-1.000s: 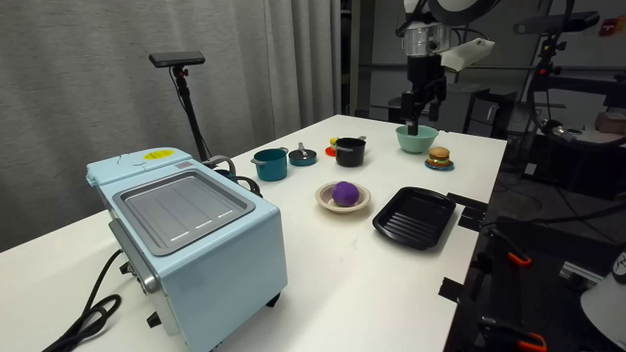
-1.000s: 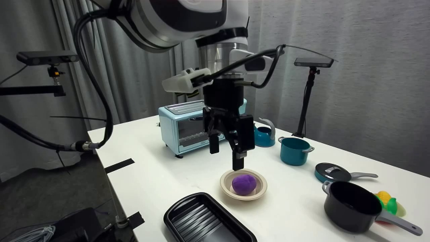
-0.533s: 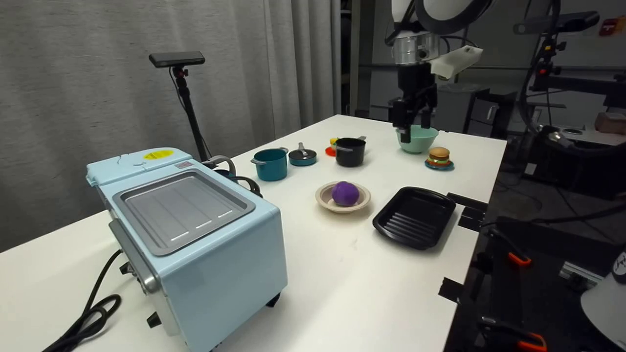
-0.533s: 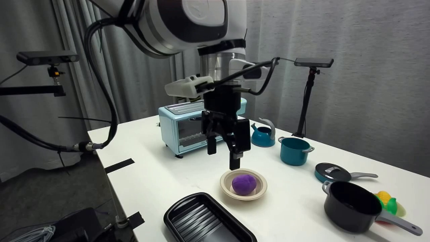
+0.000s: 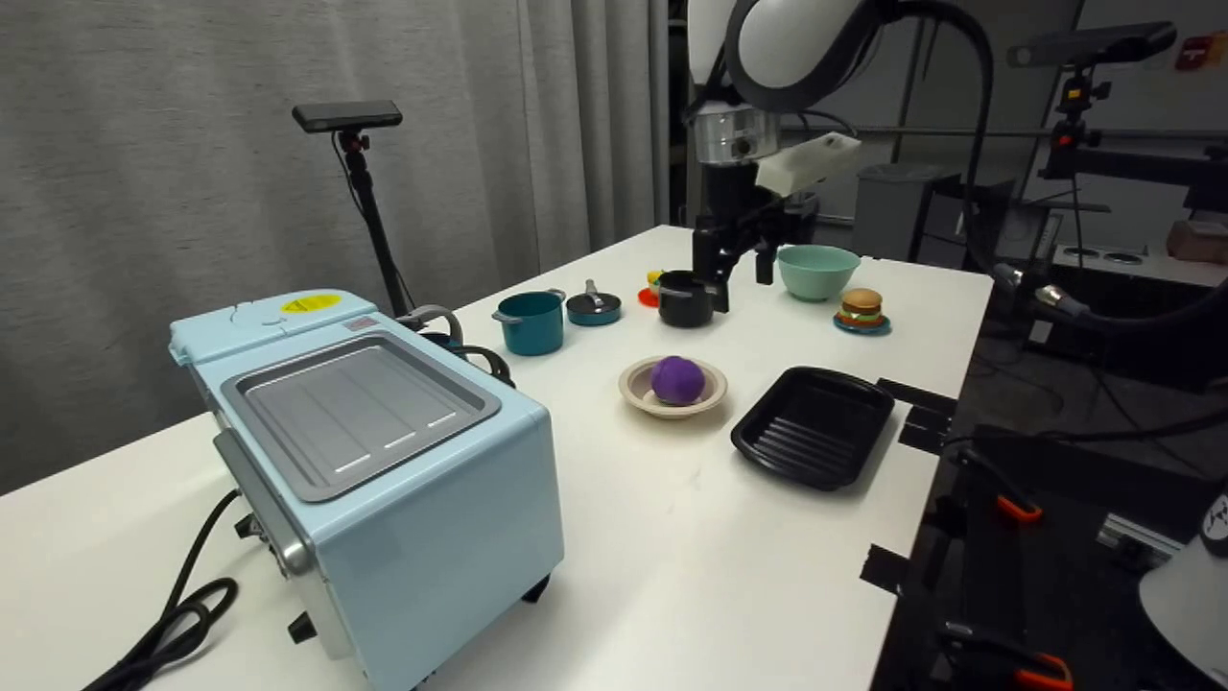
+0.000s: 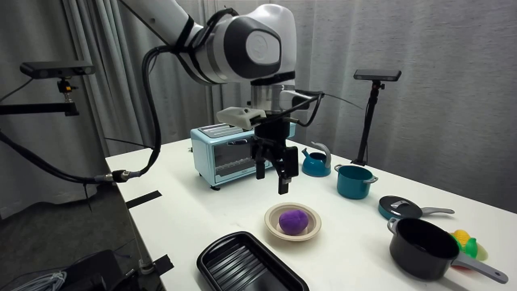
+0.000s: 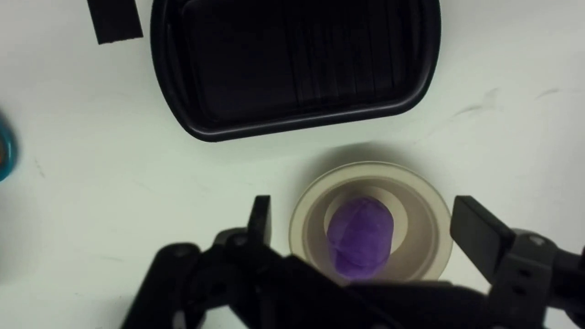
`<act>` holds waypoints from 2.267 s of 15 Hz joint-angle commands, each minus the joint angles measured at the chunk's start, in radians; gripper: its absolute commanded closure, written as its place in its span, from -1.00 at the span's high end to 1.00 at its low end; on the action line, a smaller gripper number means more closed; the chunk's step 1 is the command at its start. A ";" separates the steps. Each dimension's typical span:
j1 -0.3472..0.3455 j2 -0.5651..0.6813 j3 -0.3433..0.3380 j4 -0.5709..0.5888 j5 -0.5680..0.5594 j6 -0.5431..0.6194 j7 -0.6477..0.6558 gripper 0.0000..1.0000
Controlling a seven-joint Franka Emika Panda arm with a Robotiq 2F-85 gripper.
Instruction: Pick up the purple plush toy from the plate and put it on the table
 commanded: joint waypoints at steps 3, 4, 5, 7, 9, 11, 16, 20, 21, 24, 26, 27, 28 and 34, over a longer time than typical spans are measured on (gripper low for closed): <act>0.043 0.183 0.000 0.083 0.017 0.134 0.071 1.00; 0.050 0.211 -0.002 0.090 0.013 0.162 0.085 1.00; 0.058 0.236 -0.005 0.099 0.009 0.181 0.099 1.00; 0.073 0.288 -0.011 0.122 0.006 0.211 0.123 1.00; 0.085 0.336 -0.019 0.148 0.005 0.234 0.146 1.00; 0.098 0.383 -0.029 0.179 0.003 0.249 0.169 1.00; 0.127 0.483 -0.068 0.259 -0.005 0.237 0.230 1.00; 0.147 0.540 -0.101 0.307 -0.008 0.232 0.265 1.00; 0.150 0.549 -0.107 0.316 -0.006 0.231 0.271 1.00; 0.156 0.578 -0.119 0.342 0.000 0.224 0.280 1.00; 0.157 0.583 -0.123 0.356 0.004 0.220 0.281 1.00; 0.156 0.585 -0.123 0.361 0.008 0.217 0.279 0.99; 0.154 0.587 -0.123 0.365 0.011 0.215 0.276 0.53; 0.152 0.576 -0.119 0.359 0.010 0.225 0.258 -0.29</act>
